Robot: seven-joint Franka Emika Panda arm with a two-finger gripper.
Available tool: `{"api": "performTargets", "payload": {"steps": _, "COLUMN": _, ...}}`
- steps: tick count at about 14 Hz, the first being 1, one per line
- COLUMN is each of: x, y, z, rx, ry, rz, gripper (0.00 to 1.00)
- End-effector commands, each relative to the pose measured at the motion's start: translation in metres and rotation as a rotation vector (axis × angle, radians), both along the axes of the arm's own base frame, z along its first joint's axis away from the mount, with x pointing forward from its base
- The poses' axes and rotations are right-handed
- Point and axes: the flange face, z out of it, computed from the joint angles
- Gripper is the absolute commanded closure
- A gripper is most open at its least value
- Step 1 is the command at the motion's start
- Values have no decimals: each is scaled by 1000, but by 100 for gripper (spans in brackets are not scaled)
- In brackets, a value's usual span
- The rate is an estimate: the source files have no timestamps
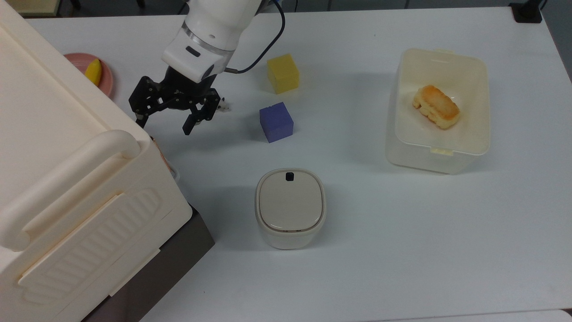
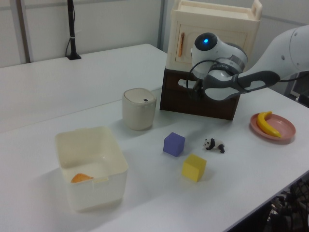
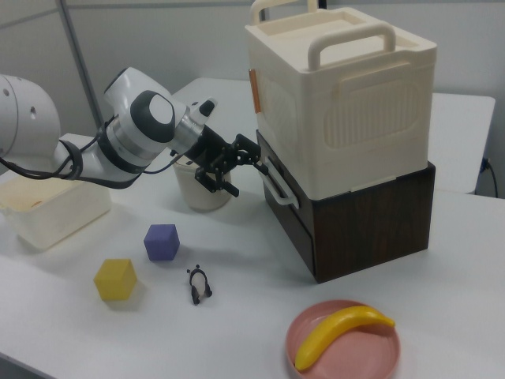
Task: Slide open the drawer
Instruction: 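Close the gripper around the white drawer handle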
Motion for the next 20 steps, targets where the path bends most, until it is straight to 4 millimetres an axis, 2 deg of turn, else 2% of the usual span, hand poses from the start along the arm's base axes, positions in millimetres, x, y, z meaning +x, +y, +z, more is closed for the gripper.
{"api": "performTargets", "payload": {"steps": 1, "x": -6, "y": 3, "z": -4, "rx": -29, "ry": -27, "rz": 11, "gripper": 0}}
{"api": "performTargets", "payload": {"steps": 7, "x": -4, "y": -8, "z": -19, "rx": -69, "ry": -1, "rz": 25, "gripper": 0}}
{"api": "performTargets", "payload": {"steps": 13, "x": -1, "y": -24, "z": -19, "rx": -79, "ry": -2, "rz": 12, "gripper": 0}}
{"api": "performTargets", "payload": {"steps": 14, "x": 0, "y": -24, "z": -17, "rx": -81, "ry": -4, "rz": 15, "gripper": 5}}
{"api": "performTargets", "payload": {"steps": 16, "x": 2, "y": -24, "z": -26, "rx": -99, "ry": 12, "rz": 30, "gripper": 15}}
{"api": "performTargets", "payload": {"steps": 20, "x": 2, "y": -24, "z": -28, "rx": -105, "ry": 15, "rz": 35, "gripper": 25}}
